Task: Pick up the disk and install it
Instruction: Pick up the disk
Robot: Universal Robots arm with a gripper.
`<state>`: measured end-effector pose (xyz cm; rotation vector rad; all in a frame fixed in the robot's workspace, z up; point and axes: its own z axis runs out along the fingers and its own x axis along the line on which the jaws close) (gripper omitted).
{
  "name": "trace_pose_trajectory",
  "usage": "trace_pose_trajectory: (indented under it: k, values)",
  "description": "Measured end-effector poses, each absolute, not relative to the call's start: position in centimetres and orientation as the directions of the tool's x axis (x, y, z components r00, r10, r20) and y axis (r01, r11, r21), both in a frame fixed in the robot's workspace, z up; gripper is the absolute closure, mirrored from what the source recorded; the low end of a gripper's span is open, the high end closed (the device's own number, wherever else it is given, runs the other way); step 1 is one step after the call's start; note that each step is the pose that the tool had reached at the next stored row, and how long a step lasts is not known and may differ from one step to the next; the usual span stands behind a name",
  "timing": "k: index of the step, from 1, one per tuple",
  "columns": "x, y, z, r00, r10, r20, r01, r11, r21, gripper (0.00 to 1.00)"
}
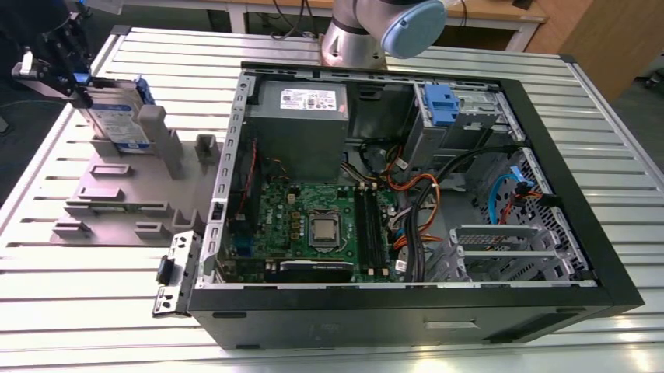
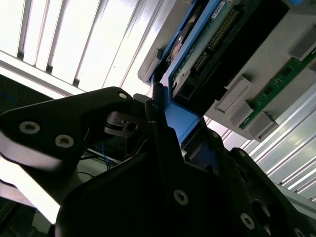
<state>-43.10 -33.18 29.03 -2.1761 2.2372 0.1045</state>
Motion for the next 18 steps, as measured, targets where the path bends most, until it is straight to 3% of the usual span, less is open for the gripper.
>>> trace_pose_trajectory:
  k: [18]
  values:
    - [-43.10, -33.18, 29.51, -0.029, -0.998, -0.060, -0.999, 0.027, 0.035, 0.64]
